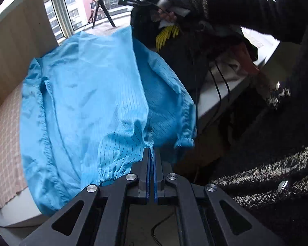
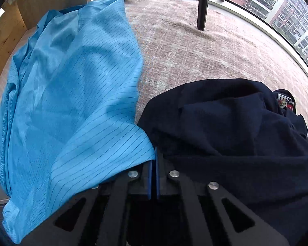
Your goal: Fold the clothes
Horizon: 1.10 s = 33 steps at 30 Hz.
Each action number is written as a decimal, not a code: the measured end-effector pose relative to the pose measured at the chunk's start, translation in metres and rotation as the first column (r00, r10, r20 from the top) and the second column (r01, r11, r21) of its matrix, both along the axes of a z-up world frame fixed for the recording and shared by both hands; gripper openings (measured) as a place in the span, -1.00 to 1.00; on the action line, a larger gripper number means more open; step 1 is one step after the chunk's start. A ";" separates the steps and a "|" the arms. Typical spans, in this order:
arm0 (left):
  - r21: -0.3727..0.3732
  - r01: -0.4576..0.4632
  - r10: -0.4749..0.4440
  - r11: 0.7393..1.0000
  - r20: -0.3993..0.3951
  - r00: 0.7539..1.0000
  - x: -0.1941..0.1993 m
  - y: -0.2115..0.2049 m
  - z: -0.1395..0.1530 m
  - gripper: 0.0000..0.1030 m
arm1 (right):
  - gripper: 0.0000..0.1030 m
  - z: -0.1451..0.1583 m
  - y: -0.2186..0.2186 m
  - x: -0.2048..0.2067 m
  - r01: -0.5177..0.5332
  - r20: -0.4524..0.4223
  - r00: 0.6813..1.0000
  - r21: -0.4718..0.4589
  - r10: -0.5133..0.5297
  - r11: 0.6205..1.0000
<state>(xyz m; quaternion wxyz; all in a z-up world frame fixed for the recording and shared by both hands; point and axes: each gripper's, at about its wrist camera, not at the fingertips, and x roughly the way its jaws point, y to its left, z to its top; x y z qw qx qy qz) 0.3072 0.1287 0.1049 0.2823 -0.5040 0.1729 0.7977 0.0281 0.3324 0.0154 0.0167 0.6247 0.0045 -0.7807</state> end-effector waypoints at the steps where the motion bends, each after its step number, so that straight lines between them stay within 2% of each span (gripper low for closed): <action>1: -0.010 0.014 -0.013 1.000 0.041 0.999 0.008 0.009 -0.013 -0.82 | -0.96 0.000 0.000 0.002 -0.009 -0.003 1.000 0.005 0.009 1.000; 4: -0.030 0.039 -0.034 0.999 0.146 0.989 0.027 0.030 -0.047 -0.75 | -0.96 -0.005 -0.017 0.006 -0.082 -0.011 0.996 0.121 0.084 0.989; 6: 0.015 -0.025 0.023 1.000 0.145 0.989 0.016 0.020 -0.036 -0.66 | -0.96 -0.006 -0.021 0.007 -0.106 -0.012 0.994 0.160 0.109 0.981; 8: 0.040 -0.072 0.068 0.997 0.103 0.992 0.006 0.004 -0.019 -0.62 | -0.96 -0.006 -0.019 0.007 -0.109 -0.013 0.994 0.164 0.112 0.981; 10: 0.059 -0.100 0.095 0.993 0.075 0.993 -0.002 -0.001 -0.015 -0.33 | -0.96 -0.005 -0.015 0.007 -0.105 -0.018 0.994 0.142 0.108 0.984; 14: 0.106 -0.141 0.136 0.984 0.048 0.990 -0.016 0.000 -0.019 -0.35 | -0.82 0.004 -0.017 0.018 -0.101 0.005 0.995 0.122 0.101 0.987; 15: 0.118 -0.151 0.147 0.981 0.041 0.988 -0.020 0.001 -0.020 -0.35 | -0.67 0.008 -0.017 0.023 -0.099 0.011 0.995 0.117 0.098 0.988; 17: 0.142 -0.170 0.168 0.975 0.028 0.985 -0.027 0.001 -0.021 -0.34 | -0.59 0.026 -0.027 0.044 -0.096 -0.014 0.995 0.118 0.098 0.988; 18: 0.154 -0.179 0.178 0.972 0.022 0.984 -0.030 0.001 -0.022 -0.27 | -0.58 0.039 -0.028 0.057 -0.102 -0.032 0.994 0.093 0.105 0.990; 21: 0.162 -0.138 0.136 0.977 0.025 0.990 -0.032 0.024 -0.043 -0.28 | -0.58 0.078 -0.028 0.102 -0.109 -0.100 0.989 0.000 0.108 0.994; 23: 0.195 -0.122 0.118 0.973 0.031 0.993 -0.035 0.039 -0.053 -0.28 | -0.56 0.104 -0.028 0.132 -0.112 -0.149 0.984 -0.068 0.101 0.991; 26: 0.297 -0.105 0.088 0.949 0.073 0.993 -0.036 0.065 -0.062 -0.28 | -0.55 0.122 -0.038 0.167 -0.102 -0.207 0.976 -0.186 0.062 0.977; 28: 0.343 -0.048 0.020 0.938 0.086 0.996 -0.029 0.093 -0.068 -0.28 | -0.54 0.112 -0.052 0.169 -0.101 -0.217 0.975 -0.265 0.043 0.959; 29: 0.341 -0.009 -0.019 0.940 0.076 0.997 -0.023 0.109 -0.071 -0.28 | -0.54 0.101 -0.060 0.169 -0.100 -0.212 0.976 -0.271 0.042 0.957; 31: 0.307 0.040 -0.062 0.951 0.060 0.996 -0.011 0.128 -0.073 -0.29 | -0.54 0.064 -0.080 0.168 -0.077 -0.126 0.991 -0.219 0.050 0.973; 33: 0.315 0.047 -0.066 0.948 0.048 0.997 0.000 0.124 -0.066 -0.29 | -0.55 0.028 -0.075 0.174 -0.030 -0.041 0.999 -0.145 0.024 0.989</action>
